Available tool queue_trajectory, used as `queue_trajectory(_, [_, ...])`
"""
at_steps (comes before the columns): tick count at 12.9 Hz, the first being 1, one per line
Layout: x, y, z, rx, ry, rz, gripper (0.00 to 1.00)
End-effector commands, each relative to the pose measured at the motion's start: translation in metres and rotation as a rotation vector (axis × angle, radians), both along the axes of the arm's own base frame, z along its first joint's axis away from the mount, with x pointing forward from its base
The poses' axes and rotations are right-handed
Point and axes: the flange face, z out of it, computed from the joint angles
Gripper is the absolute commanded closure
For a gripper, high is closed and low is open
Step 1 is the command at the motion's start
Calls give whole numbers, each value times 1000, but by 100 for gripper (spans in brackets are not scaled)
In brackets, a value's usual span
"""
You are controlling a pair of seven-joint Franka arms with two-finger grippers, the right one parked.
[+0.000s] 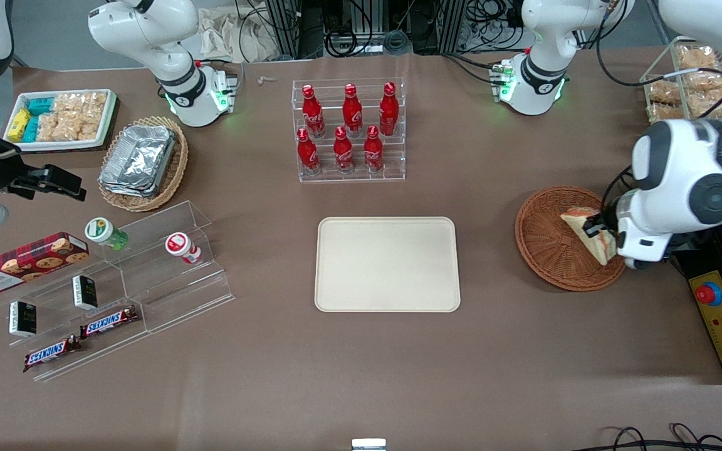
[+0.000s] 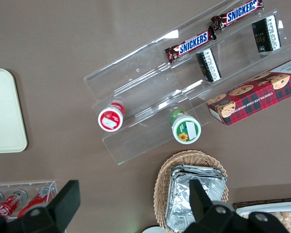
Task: Place sandwich from basket to tray
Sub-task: 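Close the left gripper on the sandwich's wrapped edge, then lift the sandwich out of the basket with the left gripper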
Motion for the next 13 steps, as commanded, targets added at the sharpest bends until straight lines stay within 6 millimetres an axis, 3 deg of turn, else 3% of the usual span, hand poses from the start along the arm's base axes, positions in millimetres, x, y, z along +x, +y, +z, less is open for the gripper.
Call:
queue_trajectory(1, [24,-16,67,-13,-20,-94,100])
queue_trajectory(4, [27,-32,133,-100,-49,-242,100])
queue_trajectory(5, [27,-39,133,-130,-45,-291,100])
queue_trajectory(7, [24,-74,131,-145,-36,-365,100])
queue_trajectory(11, [16,-151,96,-199,34,-484,100])
queue_trajectory(13, [12,-187,80,-238,58,-424,100])
